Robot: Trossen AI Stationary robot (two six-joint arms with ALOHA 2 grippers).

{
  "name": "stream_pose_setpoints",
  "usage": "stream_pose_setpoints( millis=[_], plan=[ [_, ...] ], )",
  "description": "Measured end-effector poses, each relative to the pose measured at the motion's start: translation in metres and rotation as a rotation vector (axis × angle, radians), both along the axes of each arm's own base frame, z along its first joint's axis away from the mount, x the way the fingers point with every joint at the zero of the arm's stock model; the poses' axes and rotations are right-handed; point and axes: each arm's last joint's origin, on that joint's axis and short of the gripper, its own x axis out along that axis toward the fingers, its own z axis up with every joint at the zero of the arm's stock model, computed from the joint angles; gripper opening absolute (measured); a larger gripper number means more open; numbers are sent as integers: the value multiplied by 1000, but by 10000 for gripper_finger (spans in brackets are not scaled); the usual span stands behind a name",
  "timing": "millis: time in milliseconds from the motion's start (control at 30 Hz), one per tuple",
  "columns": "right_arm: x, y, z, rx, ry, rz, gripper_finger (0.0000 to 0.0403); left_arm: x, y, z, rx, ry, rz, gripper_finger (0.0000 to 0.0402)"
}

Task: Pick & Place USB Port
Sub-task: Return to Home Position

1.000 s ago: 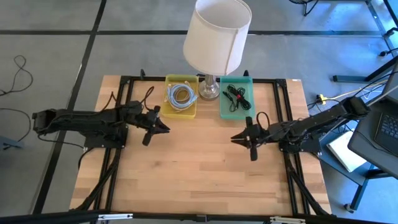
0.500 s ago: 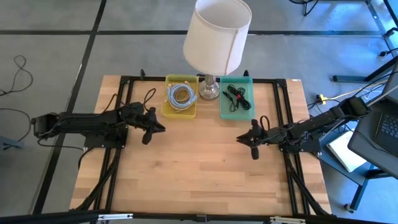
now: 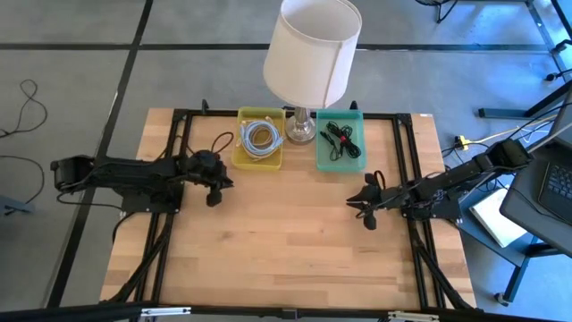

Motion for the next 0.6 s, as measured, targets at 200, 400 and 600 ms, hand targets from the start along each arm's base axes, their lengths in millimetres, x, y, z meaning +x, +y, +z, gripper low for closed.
stream_pose_setpoints(
  millis=[200, 400, 600],
  plan=[
    [-1, 0, -1, -93, 20, 55, 63, 1, 4, -4, 45, 39, 98, 47],
    [-1, 0, -1, -95, 19, 57, 63, 1, 4, -3, 54, 38, 112, 47],
    [-1, 0, -1, -95, 19, 57, 63, 1, 4, -3, 54, 38, 112, 47]
  ],
)
